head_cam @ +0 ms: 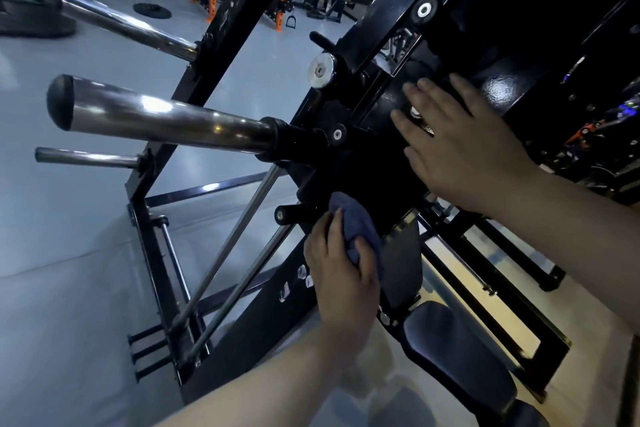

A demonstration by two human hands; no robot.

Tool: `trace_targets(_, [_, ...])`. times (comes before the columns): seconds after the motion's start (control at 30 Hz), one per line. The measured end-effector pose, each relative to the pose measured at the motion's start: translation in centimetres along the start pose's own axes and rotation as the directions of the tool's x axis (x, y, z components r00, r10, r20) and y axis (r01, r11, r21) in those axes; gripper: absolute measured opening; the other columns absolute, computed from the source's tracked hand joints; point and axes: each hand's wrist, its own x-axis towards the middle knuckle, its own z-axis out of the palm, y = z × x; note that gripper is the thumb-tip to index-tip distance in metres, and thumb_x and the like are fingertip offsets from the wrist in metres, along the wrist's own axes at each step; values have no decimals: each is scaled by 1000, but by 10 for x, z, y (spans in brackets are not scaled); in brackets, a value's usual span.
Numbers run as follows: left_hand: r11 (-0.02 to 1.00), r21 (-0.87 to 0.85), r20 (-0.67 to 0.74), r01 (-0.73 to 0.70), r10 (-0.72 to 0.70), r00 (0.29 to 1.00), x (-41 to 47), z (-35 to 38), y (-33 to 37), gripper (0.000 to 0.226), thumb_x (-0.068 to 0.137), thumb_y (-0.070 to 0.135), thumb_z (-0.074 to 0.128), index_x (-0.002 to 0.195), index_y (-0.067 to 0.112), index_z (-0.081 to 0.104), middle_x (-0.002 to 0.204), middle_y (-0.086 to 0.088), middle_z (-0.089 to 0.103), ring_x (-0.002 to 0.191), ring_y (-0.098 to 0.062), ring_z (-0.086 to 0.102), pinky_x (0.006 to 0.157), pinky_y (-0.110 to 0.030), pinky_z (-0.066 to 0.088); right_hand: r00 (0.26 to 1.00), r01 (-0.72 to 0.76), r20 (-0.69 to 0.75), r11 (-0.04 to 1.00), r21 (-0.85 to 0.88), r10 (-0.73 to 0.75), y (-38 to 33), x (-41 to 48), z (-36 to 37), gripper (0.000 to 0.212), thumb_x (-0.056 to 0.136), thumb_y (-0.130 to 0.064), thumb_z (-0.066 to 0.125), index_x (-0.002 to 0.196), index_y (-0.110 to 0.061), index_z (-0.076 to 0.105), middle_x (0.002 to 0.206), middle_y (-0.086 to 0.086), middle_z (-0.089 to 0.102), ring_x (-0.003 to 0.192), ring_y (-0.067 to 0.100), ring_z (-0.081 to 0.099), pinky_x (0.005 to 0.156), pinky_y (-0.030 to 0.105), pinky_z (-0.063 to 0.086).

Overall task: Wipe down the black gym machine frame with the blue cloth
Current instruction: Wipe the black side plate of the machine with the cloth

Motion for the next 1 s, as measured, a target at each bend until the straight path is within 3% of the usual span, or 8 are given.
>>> trace_targets(0.1, [997,-18,-88,74,-75,993,28,10,26,59,91,40,38,138,11,59,141,-11,53,129,-30,44,113,-32,29,999,37,-23,999,-11,-37,-3,0,2,57,105,-31,28,149,1,44,160,23,35,149,38,32,122,59,18])
trace_targets(0.27, [972,59,-58,-228,232,971,43,13,37,48,93,27,50,137,9,60,139,-6,55,128,-27,47,115,-31,31,1000,8,-25,1000,-21,-9,-11,-2,2,58,105,-31,26,151,2,41,160,21,35,150,39,29,122,59,17])
trace_targets(0.37, [957,118,-8,-266,269,963,15,3,7,49,94,26,52,140,11,55,143,-2,46,131,-29,45,114,-44,35,999,-24,-38,999,-27,23,-17,-1,4,59,104,-31,25,151,3,39,160,24,34,150,42,26,123,61,11])
trace_targets(0.47, [976,116,31,-183,181,983,-21,-3,-29,53,94,30,49,144,12,51,147,-4,41,133,-30,41,112,-50,35,996,-41,-77,999,2,42,-22,-1,6,58,105,-29,26,150,5,40,159,25,36,149,43,27,123,63,9])
trace_targets(0.6, [995,76,-122,63,-54,991,-17,-1,-40,54,93,31,43,136,2,59,138,-17,55,125,-34,50,110,-45,36,993,-16,-116,1000,-5,16,-37,-6,9,58,106,-29,23,148,6,43,157,25,39,147,42,35,120,68,18])
trace_targets(0.8, [929,64,-40,-366,368,929,35,1,5,42,100,22,47,133,1,61,135,-13,59,126,-33,52,112,-42,38,999,32,-30,999,-27,-33,-54,-14,17,62,107,-31,15,153,5,34,163,27,24,153,40,21,125,58,8])
trace_targets(0.93, [999,-52,-105,4,-9,994,68,10,12,55,97,37,40,141,7,56,146,-11,50,136,-26,42,116,-28,28,999,36,-16,999,3,-36,-55,-14,17,61,107,-32,15,153,4,34,164,27,21,154,40,19,125,57,10])
trace_targets(1.0, [996,-52,-70,67,-71,995,55,11,15,61,95,41,40,146,8,49,152,-11,42,140,-26,35,117,-28,24,999,29,-23,999,21,-28,-56,-15,17,60,107,-31,18,152,4,36,163,27,23,153,40,20,125,56,10])
